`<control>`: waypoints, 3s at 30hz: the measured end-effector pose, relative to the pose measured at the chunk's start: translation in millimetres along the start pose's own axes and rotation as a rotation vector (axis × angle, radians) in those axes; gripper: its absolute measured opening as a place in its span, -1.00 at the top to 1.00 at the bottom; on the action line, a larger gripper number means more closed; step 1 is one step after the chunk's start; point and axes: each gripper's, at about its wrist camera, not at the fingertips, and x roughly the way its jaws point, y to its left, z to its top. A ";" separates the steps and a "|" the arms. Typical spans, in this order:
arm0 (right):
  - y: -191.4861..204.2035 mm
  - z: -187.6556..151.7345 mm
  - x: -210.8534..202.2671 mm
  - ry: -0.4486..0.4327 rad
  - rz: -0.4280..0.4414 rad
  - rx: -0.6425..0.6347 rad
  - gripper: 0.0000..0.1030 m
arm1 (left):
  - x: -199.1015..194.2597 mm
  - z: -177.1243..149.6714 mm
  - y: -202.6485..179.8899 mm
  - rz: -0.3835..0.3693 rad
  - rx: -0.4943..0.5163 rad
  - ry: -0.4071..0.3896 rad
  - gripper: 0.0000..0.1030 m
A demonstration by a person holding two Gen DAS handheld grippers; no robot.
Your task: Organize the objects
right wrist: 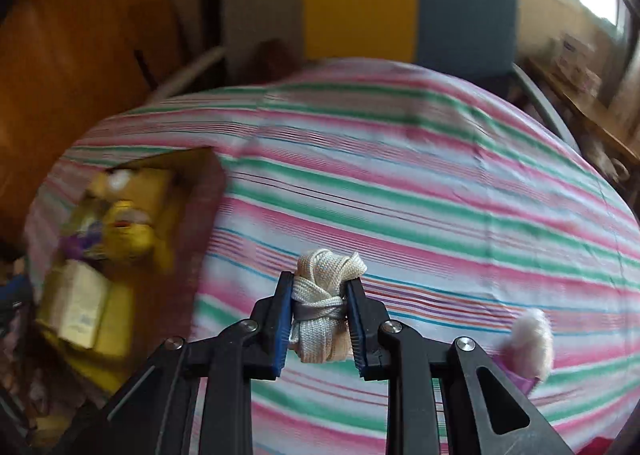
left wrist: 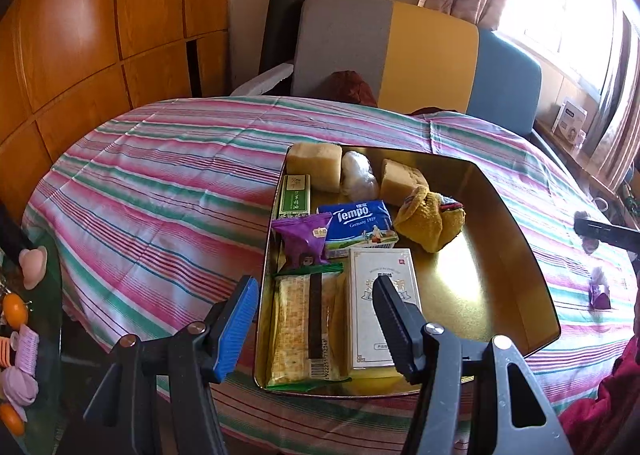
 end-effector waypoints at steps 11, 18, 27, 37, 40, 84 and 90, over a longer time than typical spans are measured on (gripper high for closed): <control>174.5 -31.8 41.8 0.116 0.281 -0.272 0.50 | 3.0 2.6 20.0 0.015 -0.056 0.004 -0.17; 207.6 -52.5 73.8 0.203 0.364 -0.306 0.43 | 8.8 -0.3 18.9 0.017 -0.048 0.018 -0.17; 209.1 -58.6 71.6 0.177 0.410 -0.282 0.23 | 7.0 -2.6 10.6 0.011 -0.014 0.013 -0.17; 158.3 -44.0 29.5 0.072 0.330 -0.196 -0.21 | 1.3 -2.9 -3.4 0.001 0.019 0.007 -0.17; 130.0 -41.2 19.5 0.058 0.281 -0.163 -0.28 | -0.9 -3.1 -9.6 -0.006 0.039 0.004 -0.17; -220.3 -105.0 -77.4 -0.345 -0.037 0.988 -0.58 | 30.5 -42.9 -359.1 -0.603 0.764 0.184 -0.22; -220.6 -106.1 -76.6 -0.350 -0.004 0.986 -0.58 | 44.4 -50.6 -408.3 -0.662 0.917 0.155 -0.45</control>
